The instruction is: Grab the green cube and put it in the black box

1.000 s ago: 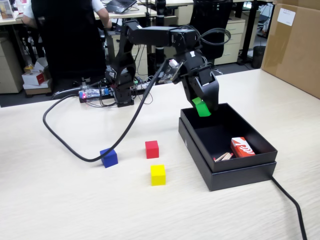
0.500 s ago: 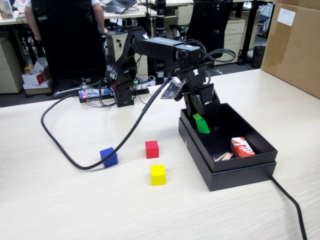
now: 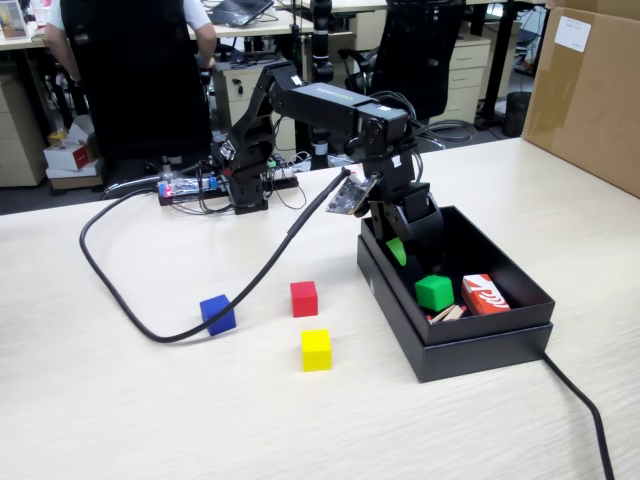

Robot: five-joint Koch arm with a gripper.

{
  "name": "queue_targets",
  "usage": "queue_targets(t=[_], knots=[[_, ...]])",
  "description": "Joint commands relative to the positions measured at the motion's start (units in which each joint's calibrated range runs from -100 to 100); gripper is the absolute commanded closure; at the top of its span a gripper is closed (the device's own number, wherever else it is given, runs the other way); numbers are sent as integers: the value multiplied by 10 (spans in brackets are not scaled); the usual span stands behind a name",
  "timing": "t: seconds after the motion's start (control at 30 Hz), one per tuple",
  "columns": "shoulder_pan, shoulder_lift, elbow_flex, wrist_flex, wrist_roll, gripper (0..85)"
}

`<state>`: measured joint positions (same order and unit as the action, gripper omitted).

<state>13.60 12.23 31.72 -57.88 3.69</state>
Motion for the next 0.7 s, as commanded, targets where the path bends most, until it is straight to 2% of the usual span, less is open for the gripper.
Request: queue_targets(t=[0.0,0.03,0.07,0.1,0.33,0.47,0.67], knots=[[1,-24,17,16,-6,573],[1,-29,17,16,-6,552],[0,-48,17,16,-6,448],[0,-64,17,16,-6,426],[-13,-243,15,19,1,400],[-33,-371,-53,20,0,399],[-72,-558,-185,22,-19,388]])
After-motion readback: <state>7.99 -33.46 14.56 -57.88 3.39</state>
